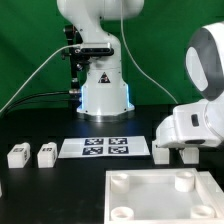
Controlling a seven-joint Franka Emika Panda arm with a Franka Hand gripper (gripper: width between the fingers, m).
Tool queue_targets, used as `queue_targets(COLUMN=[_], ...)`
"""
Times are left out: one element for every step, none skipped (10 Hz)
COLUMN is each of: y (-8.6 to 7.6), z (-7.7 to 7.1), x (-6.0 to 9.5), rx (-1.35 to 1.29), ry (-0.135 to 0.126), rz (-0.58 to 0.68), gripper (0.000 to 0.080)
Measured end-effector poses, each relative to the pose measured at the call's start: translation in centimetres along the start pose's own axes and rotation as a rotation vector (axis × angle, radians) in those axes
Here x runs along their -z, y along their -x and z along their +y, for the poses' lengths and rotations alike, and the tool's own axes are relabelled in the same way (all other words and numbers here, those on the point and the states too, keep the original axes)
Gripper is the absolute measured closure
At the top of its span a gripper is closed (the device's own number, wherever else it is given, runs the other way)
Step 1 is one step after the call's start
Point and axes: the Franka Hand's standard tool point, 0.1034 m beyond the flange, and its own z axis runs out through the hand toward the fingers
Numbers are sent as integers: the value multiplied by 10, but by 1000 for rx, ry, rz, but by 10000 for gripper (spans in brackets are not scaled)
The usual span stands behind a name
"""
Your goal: Assemble one leg
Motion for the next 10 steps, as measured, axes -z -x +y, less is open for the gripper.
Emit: queue_targets(y=[0,0,-1,-1,-1,-1,-1,-1,-1,-1], z=[0,0,1,3,3,3,3,3,3,3], x=[-6,-10,-13,-16,-16,-16,-16,-16,-16,-16], rx=[0,-1,3,2,1,1,1,1,1,1], ry=[1,1,0,0,0,0,0,0,0,0], rz=[-2,-3,-2,-3,-3,-3,-3,-3,-3,-3], gripper=[150,150,150,150,150,150,283,283,421,510])
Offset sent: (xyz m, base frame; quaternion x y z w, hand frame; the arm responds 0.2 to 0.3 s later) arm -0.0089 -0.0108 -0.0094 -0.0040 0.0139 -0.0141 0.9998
